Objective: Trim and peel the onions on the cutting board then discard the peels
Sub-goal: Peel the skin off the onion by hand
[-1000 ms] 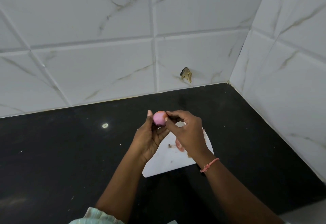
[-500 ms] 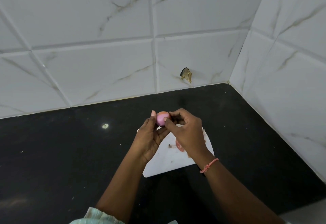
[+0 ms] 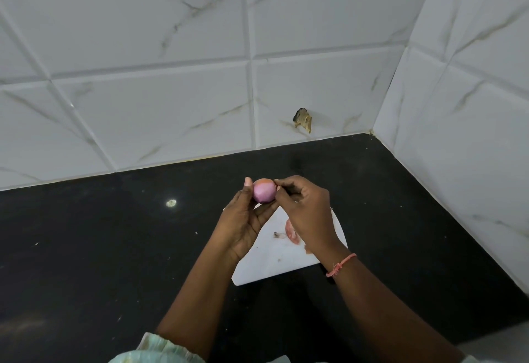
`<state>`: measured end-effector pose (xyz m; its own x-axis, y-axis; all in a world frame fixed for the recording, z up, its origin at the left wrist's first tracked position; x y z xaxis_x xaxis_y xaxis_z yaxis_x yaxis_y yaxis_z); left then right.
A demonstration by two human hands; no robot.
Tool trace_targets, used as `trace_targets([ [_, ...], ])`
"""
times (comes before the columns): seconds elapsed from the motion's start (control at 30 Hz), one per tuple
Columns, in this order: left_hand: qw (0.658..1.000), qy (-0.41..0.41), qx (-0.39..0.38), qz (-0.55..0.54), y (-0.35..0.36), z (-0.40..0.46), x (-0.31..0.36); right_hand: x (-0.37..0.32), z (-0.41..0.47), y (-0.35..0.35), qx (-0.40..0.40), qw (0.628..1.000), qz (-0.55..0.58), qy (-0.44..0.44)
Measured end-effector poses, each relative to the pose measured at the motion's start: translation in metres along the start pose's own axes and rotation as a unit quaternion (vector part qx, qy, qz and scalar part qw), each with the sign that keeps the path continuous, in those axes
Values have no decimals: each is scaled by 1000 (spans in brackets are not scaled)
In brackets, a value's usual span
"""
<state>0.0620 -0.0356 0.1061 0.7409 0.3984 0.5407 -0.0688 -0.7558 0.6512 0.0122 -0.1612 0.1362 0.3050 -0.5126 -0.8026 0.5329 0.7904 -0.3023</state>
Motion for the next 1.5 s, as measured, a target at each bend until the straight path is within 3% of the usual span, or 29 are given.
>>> trace_targets([
  [0.3,1000,-24,18,-5,-1,3,-4,-1,-4,6,-20,1000,1,-1],
  [0.57,999,-19,-26,43,4,-2,-3,2,-4,5,24,998,-47,-20],
  [0.8,995,-17,27,96,-1,0,-5,15,-2,-2,52,995,45,78],
  [0.97,991,-42,52,112,-3,4,-6,18,0,-15,129,975,132,120],
  [1.1,992,-50,47,109,-5,6,-8,53,-3,-24,142,976,34,163],
  [1.23,990,-51,47,120,-5,6,-9,77,-12,-26,16,970,-126,206],
  [1.37,990,-37,41,130,-4,7,-10,49,-13,-20,25,994,-61,86],
  [1.5,988,-15,23,153,-2,7,-10,11,-9,-3,-31,999,-19,-33],
])
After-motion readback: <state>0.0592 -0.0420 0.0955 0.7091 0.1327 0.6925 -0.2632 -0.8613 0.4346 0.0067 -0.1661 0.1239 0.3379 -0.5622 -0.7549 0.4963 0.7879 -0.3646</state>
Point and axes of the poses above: each hand's wrist, its own z-axis towards the middle knuckle, its own y-axis out of the palm, x = y × z, the point moved 4 cm from there along z, towards the middle knuckle, and after that the axes turned 12 degrees about -y, right-handed, at the moved point
